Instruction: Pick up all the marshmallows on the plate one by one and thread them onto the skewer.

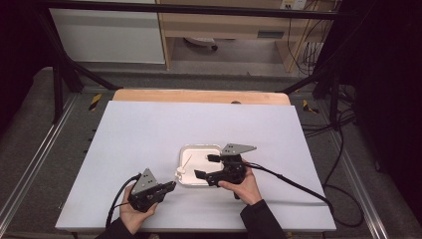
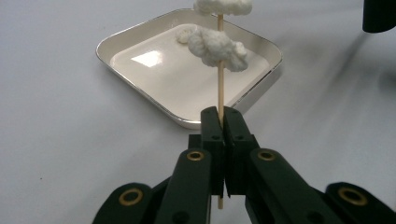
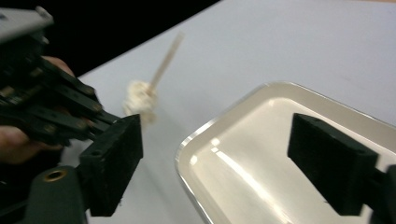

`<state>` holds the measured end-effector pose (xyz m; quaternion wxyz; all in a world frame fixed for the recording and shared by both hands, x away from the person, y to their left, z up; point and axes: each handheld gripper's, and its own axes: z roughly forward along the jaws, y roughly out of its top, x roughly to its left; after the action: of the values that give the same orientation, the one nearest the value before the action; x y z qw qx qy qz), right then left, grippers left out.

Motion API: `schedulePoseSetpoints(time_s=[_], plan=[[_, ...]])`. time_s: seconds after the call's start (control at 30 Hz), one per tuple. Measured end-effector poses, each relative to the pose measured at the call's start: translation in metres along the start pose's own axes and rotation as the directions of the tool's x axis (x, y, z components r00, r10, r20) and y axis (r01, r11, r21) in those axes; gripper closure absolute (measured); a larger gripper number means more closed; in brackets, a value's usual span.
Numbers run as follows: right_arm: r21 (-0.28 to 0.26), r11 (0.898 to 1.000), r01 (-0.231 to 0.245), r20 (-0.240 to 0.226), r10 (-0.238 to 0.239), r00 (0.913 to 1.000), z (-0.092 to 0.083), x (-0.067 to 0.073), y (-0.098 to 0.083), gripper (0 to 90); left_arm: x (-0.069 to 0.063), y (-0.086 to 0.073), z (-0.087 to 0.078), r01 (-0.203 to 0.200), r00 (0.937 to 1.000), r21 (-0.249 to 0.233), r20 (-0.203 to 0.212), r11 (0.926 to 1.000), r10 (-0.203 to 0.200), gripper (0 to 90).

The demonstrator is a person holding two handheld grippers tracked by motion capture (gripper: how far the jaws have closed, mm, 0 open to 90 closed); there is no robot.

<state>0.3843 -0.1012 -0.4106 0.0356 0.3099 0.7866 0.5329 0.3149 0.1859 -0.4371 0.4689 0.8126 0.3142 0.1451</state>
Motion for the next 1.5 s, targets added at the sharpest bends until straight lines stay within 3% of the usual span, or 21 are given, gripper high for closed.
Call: schedulePoseSetpoints(time_s=[0.23,0.37,0.43,0.63,0.9,1.17,1.27,1.5], plan=[[0.048,0.999,-0.008,0.075,0.004,0.9972,-0.012,-0.016,-0.011,7.9,0.001,-0.001,0.0,0.01,0.9999,0.008,-0.001,0.9999,-0.01,88.4],[0.086,0.996,0.016,0.123,-0.027,0.992,-0.015,-0.022,-0.009,6.0,0.001,-0.001,0.0,0.011,0.9999,0.017,0.001,0.9998,-0.011,88.4],[0.089,0.996,0.011,0.126,-0.022,0.9918,-0.016,-0.026,-0.007,5.7,0.001,-0.001,0.0,0.013,0.9999,0.018,0.003,0.9998,-0.013,88.4],[0.088,0.996,-0.027,0.159,0.012,0.9872,-0.013,-0.038,0.0,5.0,0.003,-0.001,-0.001,0.017,0.9998,0.019,0.006,0.9997,-0.018,88.4],[0.111,0.993,-0.032,0.209,0.008,0.9779,-0.001,-0.052,0.01,6.2,0.003,-0.001,0.0,0.024,0.9997,0.022,0.005,0.9994,-0.025,88.4],[0.156,0.988,-0.01,0.2,-0.022,0.9796,0.022,-0.058,0.014,16.3,0.004,-0.001,0.0,0.026,0.9996,0.026,0.006,0.9993,-0.026,88.4],[0.177,0.984,0.026,0.199,-0.061,0.978,0.03,-0.059,0.013,21.9,0.005,-0.001,0.0,0.027,0.9996,0.026,0.008,0.9993,-0.027,88.5],[0.196,0.98,0.023,0.195,-0.062,0.9788,0.042,-0.064,0.01,36.6,0.004,-0.001,0.0,0.027,0.9996,0.028,0.01,0.9992,-0.028,88.4]])
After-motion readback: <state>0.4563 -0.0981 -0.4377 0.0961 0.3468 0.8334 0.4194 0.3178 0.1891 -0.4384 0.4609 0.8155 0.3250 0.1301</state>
